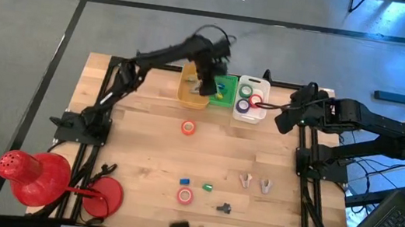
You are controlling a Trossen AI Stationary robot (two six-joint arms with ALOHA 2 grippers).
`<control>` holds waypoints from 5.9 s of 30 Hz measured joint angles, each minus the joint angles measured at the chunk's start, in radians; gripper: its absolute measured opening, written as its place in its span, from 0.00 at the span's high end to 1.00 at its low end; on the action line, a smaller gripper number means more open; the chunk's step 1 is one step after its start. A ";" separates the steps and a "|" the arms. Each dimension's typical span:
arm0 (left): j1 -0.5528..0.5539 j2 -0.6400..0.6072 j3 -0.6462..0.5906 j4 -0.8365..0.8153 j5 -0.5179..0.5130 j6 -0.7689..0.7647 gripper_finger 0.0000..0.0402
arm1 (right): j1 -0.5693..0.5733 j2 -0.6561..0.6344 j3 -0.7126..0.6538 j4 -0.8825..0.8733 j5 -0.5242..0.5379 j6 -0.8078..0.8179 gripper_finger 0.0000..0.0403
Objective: Pick and place Stapler, Stapler remover, tape
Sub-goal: Put the light blue staple remover into the yellow bin, then put the orange tape into the white bin
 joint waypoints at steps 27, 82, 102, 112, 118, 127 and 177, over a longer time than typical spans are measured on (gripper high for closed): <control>0.180 0.000 -0.321 0.365 -0.043 -0.030 0.93 | 0.000 0.000 0.000 -0.016 0.021 -0.001 0.35; -0.453 -1.581 -1.619 1.130 -0.201 -0.723 0.49 | 0.000 0.000 0.000 -0.023 -0.002 -0.001 0.35; -0.508 -1.606 -1.686 1.032 -0.189 -0.558 0.49 | 0.270 0.099 -0.098 0.211 -0.394 0.042 0.35; -0.508 -1.604 -1.686 1.031 -0.241 -0.525 0.49 | 0.406 0.117 -0.407 0.468 -0.434 0.411 0.35; -0.508 -1.604 -1.686 1.031 -0.296 -0.526 0.49 | 0.446 0.117 -0.506 0.594 -0.353 0.641 0.35; -0.508 -1.604 -1.686 1.031 -0.361 -0.480 0.49 | 0.441 0.176 -0.535 1.024 -0.477 0.299 0.35; -0.361 -0.591 -1.624 1.462 -0.361 -0.759 0.55 | 0.251 0.207 -0.389 0.802 -0.225 0.047 0.35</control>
